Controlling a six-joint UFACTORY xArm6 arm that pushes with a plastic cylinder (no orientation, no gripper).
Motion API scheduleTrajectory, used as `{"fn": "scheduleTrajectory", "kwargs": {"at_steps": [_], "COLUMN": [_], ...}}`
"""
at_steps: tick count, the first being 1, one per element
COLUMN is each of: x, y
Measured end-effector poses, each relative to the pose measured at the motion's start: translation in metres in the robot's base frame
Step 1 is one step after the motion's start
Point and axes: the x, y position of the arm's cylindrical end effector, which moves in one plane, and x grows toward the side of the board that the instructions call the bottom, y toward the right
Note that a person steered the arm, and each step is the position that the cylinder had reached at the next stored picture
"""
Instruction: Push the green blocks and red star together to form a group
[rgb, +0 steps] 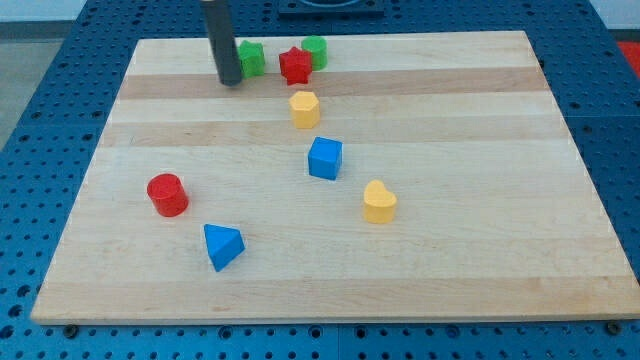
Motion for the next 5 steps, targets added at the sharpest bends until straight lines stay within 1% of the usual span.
{"fn": "scheduleTrajectory", "kwargs": {"at_steps": [1, 2, 3, 4, 5], "x": [-0.02, -0.025, -0.023, -0.023, -0.023], "y": [-0.029, -0.013, 0.019, 0.03, 0.024]}}
